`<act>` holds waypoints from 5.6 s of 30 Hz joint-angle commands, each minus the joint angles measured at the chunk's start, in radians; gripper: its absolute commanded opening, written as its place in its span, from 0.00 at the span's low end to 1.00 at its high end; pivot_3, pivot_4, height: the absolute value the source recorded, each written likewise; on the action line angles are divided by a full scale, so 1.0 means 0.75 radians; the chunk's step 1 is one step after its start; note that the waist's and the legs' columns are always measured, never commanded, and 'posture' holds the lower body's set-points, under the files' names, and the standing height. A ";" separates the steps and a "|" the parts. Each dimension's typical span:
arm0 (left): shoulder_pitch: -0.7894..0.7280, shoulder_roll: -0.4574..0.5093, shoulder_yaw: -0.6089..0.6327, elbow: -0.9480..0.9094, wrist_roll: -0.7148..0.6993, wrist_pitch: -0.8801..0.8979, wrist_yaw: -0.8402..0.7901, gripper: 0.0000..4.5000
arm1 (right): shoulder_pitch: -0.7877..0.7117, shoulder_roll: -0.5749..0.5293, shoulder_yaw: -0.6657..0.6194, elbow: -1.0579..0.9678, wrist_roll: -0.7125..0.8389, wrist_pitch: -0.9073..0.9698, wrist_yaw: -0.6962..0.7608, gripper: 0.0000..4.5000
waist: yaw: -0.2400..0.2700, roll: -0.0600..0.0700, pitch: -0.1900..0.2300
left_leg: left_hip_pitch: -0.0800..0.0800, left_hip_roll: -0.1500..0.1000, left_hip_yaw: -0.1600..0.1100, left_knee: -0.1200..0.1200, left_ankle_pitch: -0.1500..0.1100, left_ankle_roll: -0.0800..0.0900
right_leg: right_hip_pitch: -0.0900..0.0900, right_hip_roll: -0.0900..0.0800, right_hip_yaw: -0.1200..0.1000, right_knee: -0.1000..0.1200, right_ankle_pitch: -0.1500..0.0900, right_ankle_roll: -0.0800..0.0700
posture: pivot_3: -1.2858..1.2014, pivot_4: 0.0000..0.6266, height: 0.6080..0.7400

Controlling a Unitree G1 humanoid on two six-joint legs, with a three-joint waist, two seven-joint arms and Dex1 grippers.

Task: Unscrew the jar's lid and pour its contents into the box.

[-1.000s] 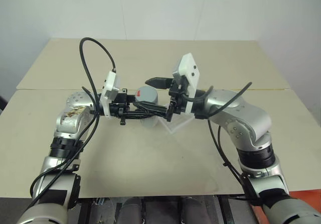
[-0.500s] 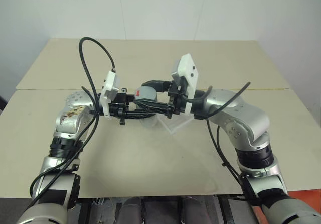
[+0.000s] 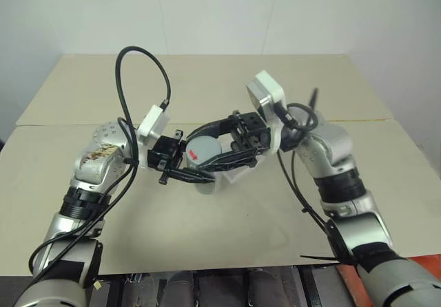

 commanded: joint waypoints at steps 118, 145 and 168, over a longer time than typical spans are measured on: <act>0.029 -0.059 0.184 0.101 0.171 0.044 0.238 0.42 | 0.255 0.062 0.004 -0.610 -0.278 0.164 -1.135 1.00 | 0.004 0.000 0.000 | -0.001 -0.001 0.001 0.000 0.002 -0.004 | -0.001 0.000 0.000 0.000 0.000 0.000 | 0.52 0.24 1.00; 0.039 -0.034 0.198 0.096 0.160 0.045 0.220 0.42 | 0.381 -0.091 -0.176 -0.666 -0.164 0.157 -1.041 1.00 | 0.004 0.000 0.000 | -0.001 -0.001 0.001 0.000 0.001 -0.002 | 0.000 0.000 0.000 0.000 0.000 0.000 | 0.52 0.24 1.00; 0.031 -0.038 0.190 0.093 0.160 0.050 0.211 0.42 | 0.401 -0.103 -0.208 -0.659 -0.184 0.165 -1.130 1.00 | 0.004 0.000 0.000 | -0.001 -0.001 0.001 0.000 0.001 -0.002 | 0.000 0.000 0.000 0.000 0.000 0.000 | 0.52 0.24 1.00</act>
